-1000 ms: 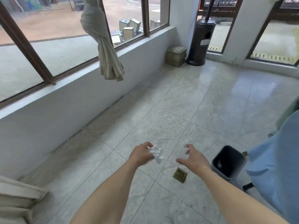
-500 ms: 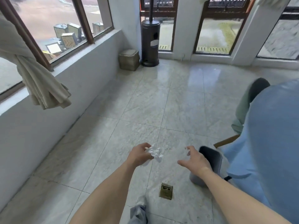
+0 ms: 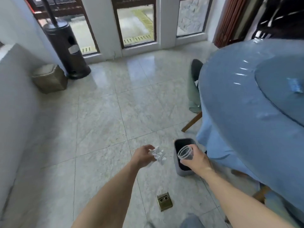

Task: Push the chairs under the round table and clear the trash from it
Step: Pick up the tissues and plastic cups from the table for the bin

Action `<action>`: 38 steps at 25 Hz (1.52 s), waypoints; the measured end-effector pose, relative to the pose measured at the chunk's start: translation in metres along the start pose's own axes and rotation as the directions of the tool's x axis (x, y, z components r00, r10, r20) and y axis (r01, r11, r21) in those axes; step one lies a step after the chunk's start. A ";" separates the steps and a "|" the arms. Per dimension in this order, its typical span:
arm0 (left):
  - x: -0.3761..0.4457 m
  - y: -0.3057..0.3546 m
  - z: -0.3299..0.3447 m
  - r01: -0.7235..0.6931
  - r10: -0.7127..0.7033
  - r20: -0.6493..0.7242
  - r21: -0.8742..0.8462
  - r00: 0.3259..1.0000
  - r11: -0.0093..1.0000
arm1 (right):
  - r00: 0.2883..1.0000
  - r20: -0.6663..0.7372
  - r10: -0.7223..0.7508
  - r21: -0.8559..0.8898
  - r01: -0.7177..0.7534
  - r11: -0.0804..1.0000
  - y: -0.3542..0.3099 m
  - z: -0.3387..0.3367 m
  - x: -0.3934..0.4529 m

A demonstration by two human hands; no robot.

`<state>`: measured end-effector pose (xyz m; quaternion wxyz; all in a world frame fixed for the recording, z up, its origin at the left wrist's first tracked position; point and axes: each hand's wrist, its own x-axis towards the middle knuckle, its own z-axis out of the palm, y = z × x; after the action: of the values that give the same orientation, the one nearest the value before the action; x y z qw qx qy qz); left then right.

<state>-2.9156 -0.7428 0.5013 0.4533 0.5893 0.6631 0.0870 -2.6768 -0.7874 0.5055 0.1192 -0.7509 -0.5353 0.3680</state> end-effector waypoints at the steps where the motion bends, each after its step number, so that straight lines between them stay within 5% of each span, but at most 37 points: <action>1: 0.014 0.010 0.005 -0.018 0.018 0.025 0.026 1.000 0.999 | 0.999 -0.018 0.033 0.018 -0.032 0.999 0.008 -0.004 0.003; 8: 0.097 0.090 0.067 -0.147 0.105 0.225 0.177 0.969 0.973 | 0.964 -0.090 0.250 0.147 -0.236 0.961 0.080 -0.040 0.040; 17: 0.188 0.133 0.123 -0.056 -0.012 0.256 0.255 0.967 0.965 | 0.935 0.056 0.351 0.200 -0.355 0.913 0.127 -0.050 0.127; 24: 0.274 0.086 0.171 0.031 -0.141 0.337 0.311 0.931 0.950 | 0.865 0.195 0.462 0.197 -0.496 0.846 0.160 0.015 0.191; 38: 0.470 -0.074 0.361 0.319 -0.359 0.358 0.166 0.862 0.933 | 0.766 0.149 0.625 0.356 -0.631 0.689 0.304 0.217 0.384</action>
<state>-2.6644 -0.5109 0.0114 0.5517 0.4911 0.6584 -0.1445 -2.5467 -0.6128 0.0162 0.1272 -0.8466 -0.1637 0.4901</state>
